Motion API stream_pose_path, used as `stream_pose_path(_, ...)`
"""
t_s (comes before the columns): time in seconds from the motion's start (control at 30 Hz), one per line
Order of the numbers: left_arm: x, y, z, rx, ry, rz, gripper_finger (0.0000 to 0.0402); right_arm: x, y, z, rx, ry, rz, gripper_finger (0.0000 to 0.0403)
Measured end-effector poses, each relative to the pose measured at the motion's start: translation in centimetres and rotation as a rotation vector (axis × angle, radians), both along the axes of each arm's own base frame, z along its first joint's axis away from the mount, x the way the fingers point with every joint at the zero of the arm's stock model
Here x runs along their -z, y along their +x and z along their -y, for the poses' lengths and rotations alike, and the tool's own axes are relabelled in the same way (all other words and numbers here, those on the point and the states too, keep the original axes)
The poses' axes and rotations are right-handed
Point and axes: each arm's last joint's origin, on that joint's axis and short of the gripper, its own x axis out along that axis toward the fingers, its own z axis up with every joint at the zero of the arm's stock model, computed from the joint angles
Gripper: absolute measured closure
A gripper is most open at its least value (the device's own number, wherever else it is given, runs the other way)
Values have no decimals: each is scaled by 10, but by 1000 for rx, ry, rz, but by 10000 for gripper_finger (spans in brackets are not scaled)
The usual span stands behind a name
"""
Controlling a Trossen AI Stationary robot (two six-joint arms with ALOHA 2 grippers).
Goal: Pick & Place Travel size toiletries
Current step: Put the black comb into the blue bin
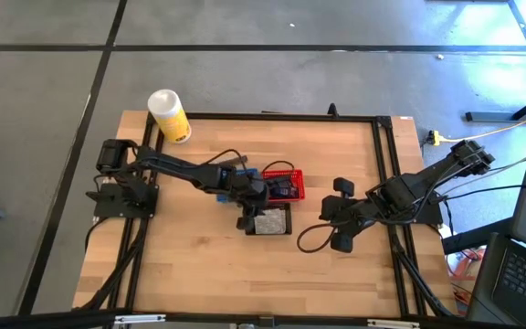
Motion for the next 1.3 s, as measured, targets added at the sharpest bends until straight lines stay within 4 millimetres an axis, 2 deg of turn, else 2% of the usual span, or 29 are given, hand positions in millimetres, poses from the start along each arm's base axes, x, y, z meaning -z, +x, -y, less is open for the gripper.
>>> stream_pose_path(0.27,-26,7,-5,-9,32,-53,271,0,0,0,11,7,0,384)
stream_pose_path(0.57,-34,3,-14,-47,52,-57,290,0,0,0,20,14,2,399)
stream_pose_path(0.7,-44,-1,-18,-53,70,-28,299,0,0,0,26,11,7,390)
stream_pose_path(0.83,-59,-6,-27,-84,85,28,306,0,0,0,26,12,10,378)
stream_pose_path(1.0,-76,-15,-40,-152,111,81,314,0,0,0,26,12,9,385)
stream_pose_path(1.17,-85,-20,-52,-193,117,106,319,0,0,0,24,11,9,399)
stream_pose_path(1.3,-86,-24,-66,-232,123,101,323,0,0,-1,22,12,10,389)
